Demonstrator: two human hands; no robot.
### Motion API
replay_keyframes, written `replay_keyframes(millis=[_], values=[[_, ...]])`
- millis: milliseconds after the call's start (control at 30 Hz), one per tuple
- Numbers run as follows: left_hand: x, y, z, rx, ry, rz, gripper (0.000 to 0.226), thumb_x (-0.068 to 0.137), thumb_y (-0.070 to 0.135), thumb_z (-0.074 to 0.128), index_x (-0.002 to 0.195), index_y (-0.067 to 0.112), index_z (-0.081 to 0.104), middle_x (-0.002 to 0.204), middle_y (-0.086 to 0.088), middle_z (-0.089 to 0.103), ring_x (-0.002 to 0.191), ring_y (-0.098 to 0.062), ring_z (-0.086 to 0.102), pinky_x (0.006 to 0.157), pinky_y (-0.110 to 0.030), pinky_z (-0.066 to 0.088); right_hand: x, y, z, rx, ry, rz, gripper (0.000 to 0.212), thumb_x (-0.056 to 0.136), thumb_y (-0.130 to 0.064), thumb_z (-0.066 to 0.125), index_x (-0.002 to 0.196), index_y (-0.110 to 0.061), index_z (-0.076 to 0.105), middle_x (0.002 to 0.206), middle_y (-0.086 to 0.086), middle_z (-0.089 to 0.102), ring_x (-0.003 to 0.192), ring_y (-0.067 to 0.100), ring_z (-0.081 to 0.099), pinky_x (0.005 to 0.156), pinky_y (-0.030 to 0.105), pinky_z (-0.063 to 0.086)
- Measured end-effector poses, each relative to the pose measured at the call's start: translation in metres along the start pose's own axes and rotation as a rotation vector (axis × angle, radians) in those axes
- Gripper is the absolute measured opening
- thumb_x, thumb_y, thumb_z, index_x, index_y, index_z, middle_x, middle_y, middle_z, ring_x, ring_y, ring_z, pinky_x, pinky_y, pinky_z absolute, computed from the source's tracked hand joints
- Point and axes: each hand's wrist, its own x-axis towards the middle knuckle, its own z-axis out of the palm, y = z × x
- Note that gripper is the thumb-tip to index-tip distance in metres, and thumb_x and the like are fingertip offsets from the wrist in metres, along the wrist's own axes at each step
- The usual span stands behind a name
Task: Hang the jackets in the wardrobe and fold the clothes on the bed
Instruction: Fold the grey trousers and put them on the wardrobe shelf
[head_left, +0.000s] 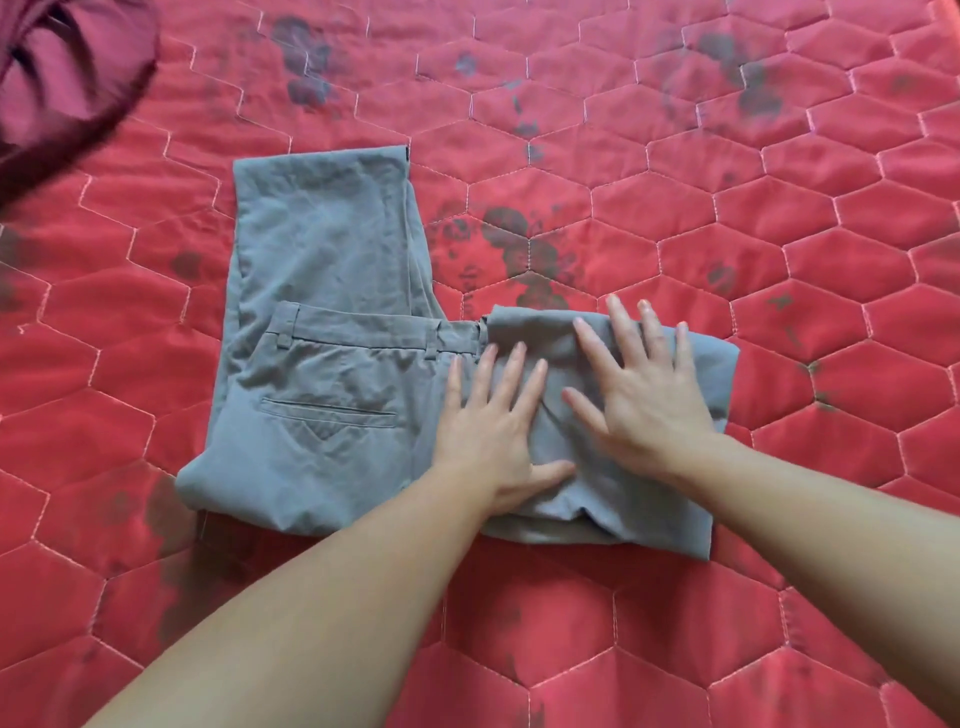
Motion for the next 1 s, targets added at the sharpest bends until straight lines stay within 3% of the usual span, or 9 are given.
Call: replay_keyframes(millis=[100, 300, 533, 600, 700, 767, 833, 933, 1000], values=[[-0.001, -0.008, 0.016, -0.002, -0.026, -0.031, 0.112, 0.067, 0.090, 0.020, 0.153, 0.025, -0.014, 0.161, -0.005, -0.020, 0.146, -0.022, -0.024, 0.113, -0.055, -0.019, 0.003, 0.011, 0.027, -0.019, -0.083, 0.021, 0.084, 0.081, -0.078, 0.015, 0.154, -0.037, 0.004, 0.163, 0.007, -0.001, 0.148, 0.035, -0.002, 0.115, 0.060, 0.001], [0.001, -0.006, 0.011, -0.041, -0.086, -0.036, 0.114, 0.066, 0.089, 0.025, 0.152, 0.026, -0.017, 0.160, -0.004, -0.023, 0.140, -0.019, -0.035, 0.113, -0.056, -0.018, 0.007, 0.018, 0.033, 0.030, -0.146, 0.035, 0.086, 0.078, -0.080, 0.017, 0.153, -0.037, 0.013, 0.163, 0.008, 0.007, 0.147, 0.037, 0.005, 0.114, 0.063, 0.004], [-0.013, -0.026, -0.004, -0.125, -0.067, 0.100, 0.112, 0.075, 0.075, 0.050, 0.155, 0.014, 0.000, 0.163, -0.006, -0.011, 0.148, -0.018, -0.019, 0.117, -0.048, -0.017, 0.042, -0.036, 0.011, 0.093, -0.053, -0.179, 0.062, 0.092, -0.050, 0.028, 0.151, -0.029, 0.027, 0.159, 0.004, 0.026, 0.144, 0.033, 0.025, 0.111, 0.063, 0.019], [-0.020, -0.039, -0.003, -0.149, -0.032, 0.164, 0.105, 0.078, 0.072, 0.050, 0.154, 0.009, 0.014, 0.163, -0.008, 0.001, 0.150, -0.019, -0.008, 0.119, -0.044, -0.011, 0.054, -0.053, 0.016, 0.060, -0.109, -0.174, 0.063, 0.092, -0.049, 0.019, 0.151, -0.028, 0.029, 0.160, 0.002, 0.024, 0.145, 0.033, 0.022, 0.112, 0.062, 0.015], [-0.027, -0.067, -0.011, -0.224, 0.136, 0.242, 0.070, 0.081, 0.056, 0.059, 0.138, 0.015, 0.052, 0.150, -0.008, 0.043, 0.142, -0.022, 0.034, 0.118, -0.043, 0.022, 0.065, -0.060, 0.021, 0.005, -0.176, -0.130, 0.070, 0.088, -0.052, 0.009, 0.153, -0.030, 0.021, 0.162, -0.001, 0.012, 0.148, 0.031, 0.010, 0.112, 0.060, 0.005], [-0.026, -0.095, -0.021, -0.163, 0.218, 0.137, 0.053, 0.083, 0.051, 0.054, 0.130, 0.026, 0.061, 0.142, -0.003, 0.054, 0.134, -0.022, 0.047, 0.111, -0.049, 0.031, 0.074, -0.064, 0.015, 0.001, -0.181, -0.136, 0.073, 0.087, -0.056, 0.006, 0.154, -0.030, 0.016, 0.163, -0.003, 0.008, 0.149, 0.026, 0.007, 0.114, 0.057, 0.004], [-0.025, -0.129, -0.030, -0.143, 0.149, -0.048, 0.055, 0.086, 0.052, 0.045, 0.139, 0.034, 0.050, 0.152, 0.000, 0.041, 0.142, -0.023, 0.034, 0.116, -0.053, 0.017, 0.090, -0.076, 0.002, 0.072, -0.143, -0.105, 0.074, 0.087, -0.057, 0.009, 0.153, -0.027, 0.020, 0.162, -0.002, 0.012, 0.149, 0.022, 0.010, 0.116, 0.053, 0.006], [-0.036, -0.178, -0.015, -0.113, -0.014, -0.206, 0.064, 0.093, 0.060, 0.028, 0.152, 0.044, 0.008, 0.163, 0.007, 0.000, 0.150, -0.020, -0.005, 0.112, -0.051, -0.018, 0.131, -0.110, -0.017, 0.195, -0.082, -0.077, 0.066, 0.092, -0.048, 0.031, 0.151, -0.019, 0.028, 0.160, 0.001, 0.021, 0.148, 0.020, 0.016, 0.116, 0.048, 0.011], [-0.048, -0.195, -0.001, -0.091, -0.039, -0.225, 0.066, 0.092, 0.064, 0.021, 0.151, 0.045, -0.001, 0.163, 0.007, -0.006, 0.150, -0.019, -0.007, 0.113, -0.055, -0.015, 0.168, -0.132, -0.027, 0.208, -0.046, -0.101, 0.065, 0.091, -0.038, 0.048, 0.149, -0.015, 0.029, 0.159, 0.003, 0.024, 0.147, 0.021, 0.019, 0.115, 0.046, 0.017]])
